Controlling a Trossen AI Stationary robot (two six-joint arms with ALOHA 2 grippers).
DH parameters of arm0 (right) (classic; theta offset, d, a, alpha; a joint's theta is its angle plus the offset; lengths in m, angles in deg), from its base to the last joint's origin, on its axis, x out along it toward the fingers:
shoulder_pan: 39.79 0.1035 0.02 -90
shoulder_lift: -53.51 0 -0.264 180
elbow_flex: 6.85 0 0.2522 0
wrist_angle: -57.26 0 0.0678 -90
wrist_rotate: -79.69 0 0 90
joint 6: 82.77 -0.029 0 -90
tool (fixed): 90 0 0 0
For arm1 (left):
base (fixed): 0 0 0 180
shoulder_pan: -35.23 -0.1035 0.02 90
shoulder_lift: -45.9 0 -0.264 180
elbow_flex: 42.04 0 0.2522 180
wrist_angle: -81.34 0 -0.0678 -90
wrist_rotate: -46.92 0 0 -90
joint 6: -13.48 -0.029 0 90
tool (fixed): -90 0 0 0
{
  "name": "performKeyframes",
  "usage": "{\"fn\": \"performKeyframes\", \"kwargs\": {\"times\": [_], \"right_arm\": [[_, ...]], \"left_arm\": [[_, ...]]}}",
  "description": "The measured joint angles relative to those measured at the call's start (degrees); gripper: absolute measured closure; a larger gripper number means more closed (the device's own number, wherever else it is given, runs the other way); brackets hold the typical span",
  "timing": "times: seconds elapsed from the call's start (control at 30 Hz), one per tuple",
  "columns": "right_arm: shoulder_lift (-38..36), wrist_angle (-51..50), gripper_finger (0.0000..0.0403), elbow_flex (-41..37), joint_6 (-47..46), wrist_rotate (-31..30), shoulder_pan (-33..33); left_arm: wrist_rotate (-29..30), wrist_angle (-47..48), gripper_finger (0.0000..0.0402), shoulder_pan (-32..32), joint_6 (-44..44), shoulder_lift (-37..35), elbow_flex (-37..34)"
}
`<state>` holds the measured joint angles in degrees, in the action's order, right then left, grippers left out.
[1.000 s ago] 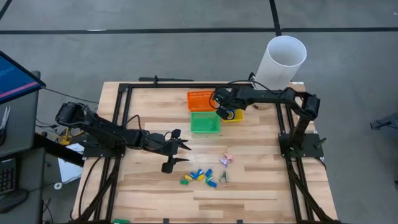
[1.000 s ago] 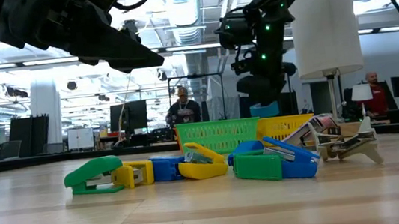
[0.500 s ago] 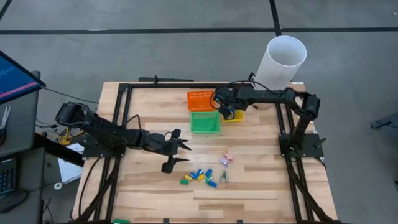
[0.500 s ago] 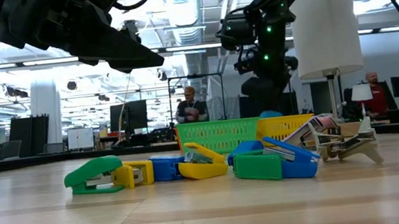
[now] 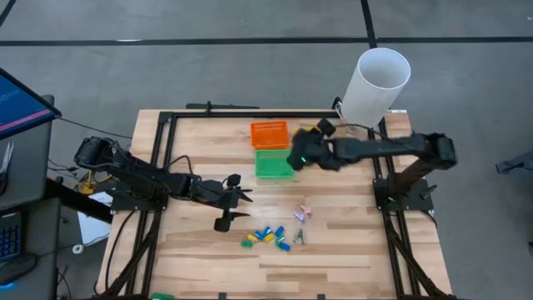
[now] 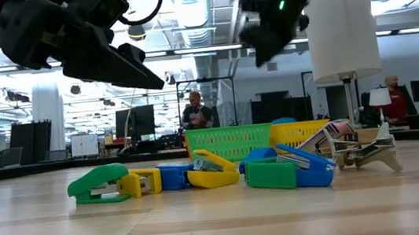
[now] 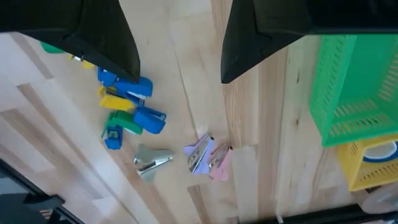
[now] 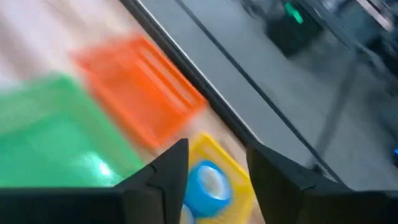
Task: Pick and place Stapler, Stapler remover, tape
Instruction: Put the pink staple remover into the green bin
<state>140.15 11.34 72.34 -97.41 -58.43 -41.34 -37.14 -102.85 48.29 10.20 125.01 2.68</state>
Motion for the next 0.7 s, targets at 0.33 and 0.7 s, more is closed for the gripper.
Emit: {"fn": "performKeyframes", "kwargs": {"times": [0.33, 0.7], "right_arm": [[-8.8, 22.9, 0.0284, -17.9, -0.6, 0.1, 24.3], [-6.9, 35.3, 0.0280, -22.7, 4.4, 0.1, 32.3]], "left_arm": [[-7.6, 0.2, 0.0188, 4.1, 3.9, 0.6, 0.0], [8.5, -4.2, 0.0188, 10.0, 4.0, 12.9, 0.0]]}}
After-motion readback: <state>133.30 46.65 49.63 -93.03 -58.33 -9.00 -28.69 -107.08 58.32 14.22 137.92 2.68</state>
